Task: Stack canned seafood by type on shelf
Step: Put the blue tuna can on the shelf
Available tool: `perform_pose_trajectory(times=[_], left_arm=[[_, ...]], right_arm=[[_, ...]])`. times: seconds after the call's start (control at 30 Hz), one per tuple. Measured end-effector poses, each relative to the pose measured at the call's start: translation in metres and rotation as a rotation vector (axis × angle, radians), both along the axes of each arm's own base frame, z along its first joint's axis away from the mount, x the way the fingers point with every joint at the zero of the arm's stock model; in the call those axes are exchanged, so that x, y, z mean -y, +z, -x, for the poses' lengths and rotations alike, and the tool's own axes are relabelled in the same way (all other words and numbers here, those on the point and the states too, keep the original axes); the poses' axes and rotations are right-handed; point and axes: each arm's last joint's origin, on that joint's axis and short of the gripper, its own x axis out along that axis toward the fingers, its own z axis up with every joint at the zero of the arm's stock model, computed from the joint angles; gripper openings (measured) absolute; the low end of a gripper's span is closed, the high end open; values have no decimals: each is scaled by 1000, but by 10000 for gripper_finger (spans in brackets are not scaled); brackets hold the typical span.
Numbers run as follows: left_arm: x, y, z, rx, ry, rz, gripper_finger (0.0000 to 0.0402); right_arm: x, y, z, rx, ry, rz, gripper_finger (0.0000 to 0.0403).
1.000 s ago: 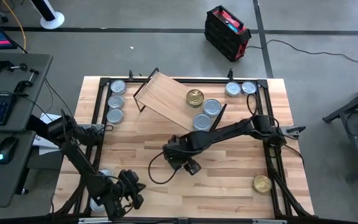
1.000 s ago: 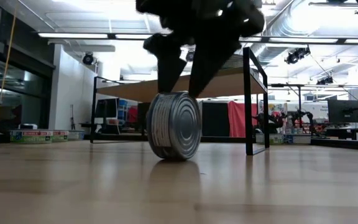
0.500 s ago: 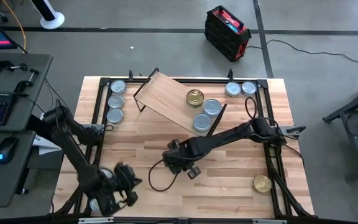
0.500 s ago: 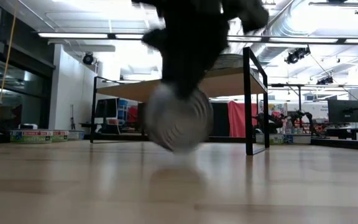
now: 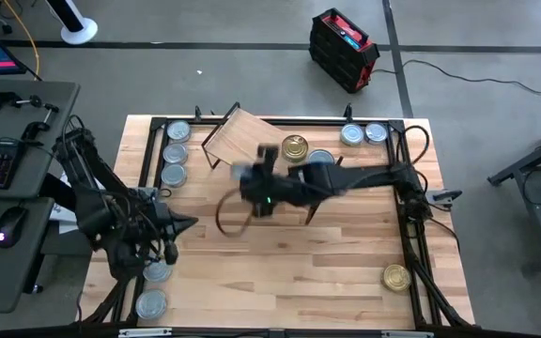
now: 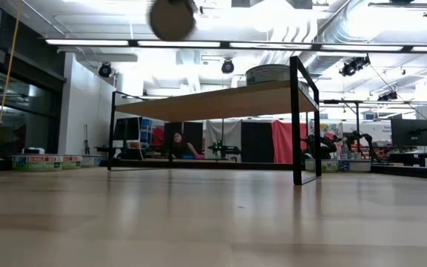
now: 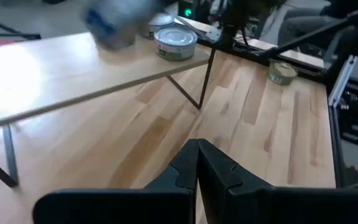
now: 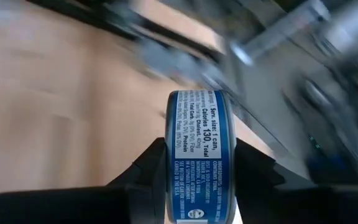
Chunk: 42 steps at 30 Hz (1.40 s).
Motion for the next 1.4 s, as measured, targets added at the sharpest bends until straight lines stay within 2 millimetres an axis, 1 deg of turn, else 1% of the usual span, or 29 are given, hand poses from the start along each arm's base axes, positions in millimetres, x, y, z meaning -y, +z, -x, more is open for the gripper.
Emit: perform_pose_trajectory(times=[0.07,0.2,0.27,0.33,0.63,0.9,1.07,1.2,1.27,1.4], left_arm=[[-5,4,2,0,-15,-17,0],[-9,6,2,-17,-30,-71,0],[-10,6,1,-23,-29,-80,0],[-10,6,1,-17,-22,-68,0],[-10,6,1,19,23,24,0],[-9,6,0,47,59,95,0],[-10,6,-1,64,87,136,0],[-10,6,-1,75,101,165,0],[-10,6,-1,80,107,176,0],[-10,6,0,85,113,189,0]], right_arm=[[20,-4,-1,-8,-116,33,111],[55,-14,-9,5,-252,32,111],[69,-21,-14,7,-300,19,111],[78,-29,-19,-2,-322,21,111],[102,-71,-44,-126,-321,144,111],[127,-96,-53,-243,-315,217,111],[136,-97,-53,-258,-283,208,113],[137,-92,-56,-216,-247,172,155],[135,-89,-57,-204,-198,125,176],[133,-82,-58,-166,-143,60,194]])
